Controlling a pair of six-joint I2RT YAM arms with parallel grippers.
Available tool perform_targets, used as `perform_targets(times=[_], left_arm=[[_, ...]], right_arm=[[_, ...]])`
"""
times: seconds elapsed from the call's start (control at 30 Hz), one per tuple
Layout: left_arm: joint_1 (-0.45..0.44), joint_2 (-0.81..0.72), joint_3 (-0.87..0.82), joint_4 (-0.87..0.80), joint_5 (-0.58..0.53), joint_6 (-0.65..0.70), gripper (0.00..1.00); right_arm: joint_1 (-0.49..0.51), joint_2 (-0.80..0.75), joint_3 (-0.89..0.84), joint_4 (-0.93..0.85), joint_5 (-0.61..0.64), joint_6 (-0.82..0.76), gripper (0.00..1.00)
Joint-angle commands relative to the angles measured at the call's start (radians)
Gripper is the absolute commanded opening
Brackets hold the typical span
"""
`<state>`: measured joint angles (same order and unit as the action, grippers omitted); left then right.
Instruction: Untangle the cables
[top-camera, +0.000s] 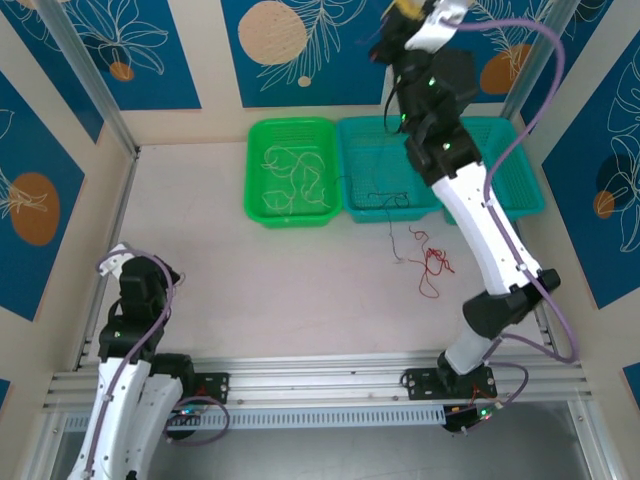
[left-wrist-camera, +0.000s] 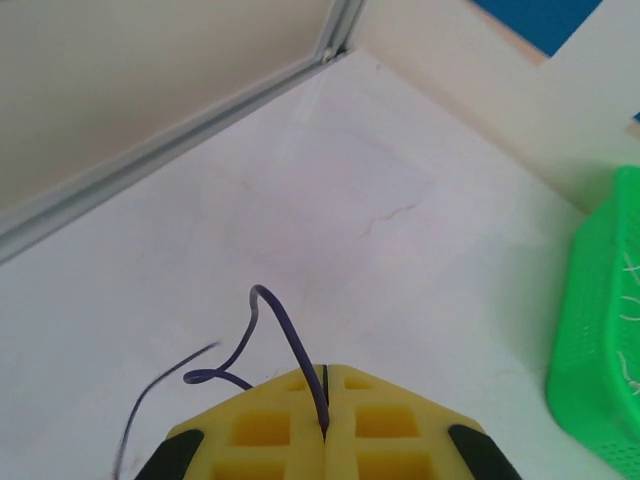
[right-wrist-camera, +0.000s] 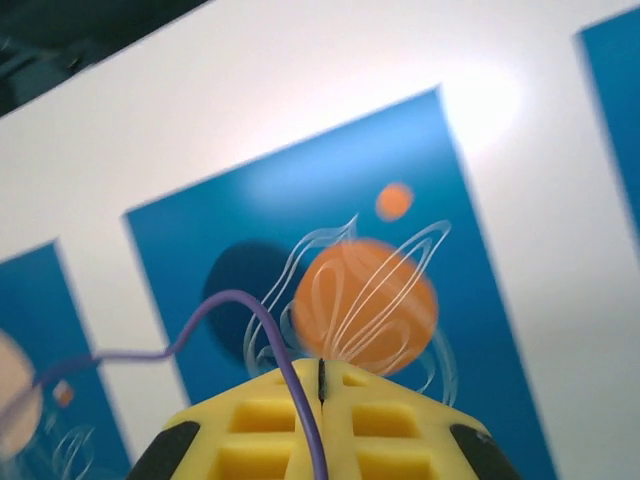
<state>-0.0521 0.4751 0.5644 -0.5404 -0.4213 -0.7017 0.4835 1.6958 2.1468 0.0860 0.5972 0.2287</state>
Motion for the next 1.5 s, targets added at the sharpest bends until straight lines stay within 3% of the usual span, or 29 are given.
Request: perform_targets(times=[0.0,0.07,0.17,0.33,0.43,0.53,0.63,0.67,0.7,0.73,0.77,0.8,1.0,1.13,1.27,1.37,1.47], left_arm=[[0.010,0.003,-0.016,0.075,0.063,-0.045,0.00],[0.010,0.004,-0.024,0.103,0.075,-0.028,0.00],[0.011,0.002,-0.030,0.131,0.101,-0.003,0.00],[0.010,0.017,-0.065,0.205,0.136,0.010,0.00],[0.011,0.037,-0.069,0.210,0.160,-0.018,0.00],[0.010,0.039,-0.065,0.207,0.162,-0.022,0.00],[0.009,0.033,-0.041,0.179,0.149,-0.008,0.00],[0.010,0.029,-0.037,0.177,0.150,-0.003,0.00],[0.010,0.024,-0.032,0.174,0.148,0.000,0.00],[0.010,0.018,-0.029,0.170,0.148,0.000,0.00],[0.009,0.012,-0.029,0.168,0.149,-0.001,0.00],[0.010,0.009,-0.030,0.167,0.148,-0.003,0.00],[0.009,-0.005,-0.040,0.156,0.163,-0.015,0.00],[0.009,-0.005,-0.049,0.187,0.214,0.015,0.00],[0.010,0.023,-0.059,0.325,0.470,0.135,0.00],[0.003,0.036,-0.063,0.405,0.659,0.176,0.00],[-0.020,0.055,-0.025,0.406,0.801,0.247,0.00]], right_arm=[[-0.049,0.166,0.338,-0.226,-0.015,0.080,0.00],[-0.104,0.321,0.617,-0.262,-0.072,0.082,0.00],[-0.147,0.471,0.794,-0.071,-0.060,-0.045,0.00],[-0.221,0.496,0.650,0.047,-0.173,0.215,0.00],[-0.236,0.578,0.757,-0.242,-0.069,0.421,0.00],[-0.208,0.568,0.681,-0.348,-0.019,0.469,0.00],[-0.208,0.554,0.617,-0.443,0.037,0.632,0.00],[-0.215,0.558,0.629,-0.469,0.022,0.676,0.03],[-0.220,0.558,0.632,-0.473,0.005,0.703,0.15],[-0.221,0.558,0.632,-0.481,-0.003,0.734,0.42],[-0.225,0.558,0.632,-0.487,-0.019,0.762,0.95],[-0.232,0.558,0.633,-0.495,-0.041,0.783,0.99],[-0.230,0.514,0.653,-0.584,-0.090,0.816,0.99],[-0.193,0.413,0.630,-0.609,-0.347,0.630,0.99],[-0.112,0.207,0.402,-0.717,-0.569,0.481,0.99],[-0.056,-0.004,0.040,-0.721,-0.597,0.432,0.99],[0.010,-0.218,-0.338,-0.668,-0.500,0.395,0.99]])
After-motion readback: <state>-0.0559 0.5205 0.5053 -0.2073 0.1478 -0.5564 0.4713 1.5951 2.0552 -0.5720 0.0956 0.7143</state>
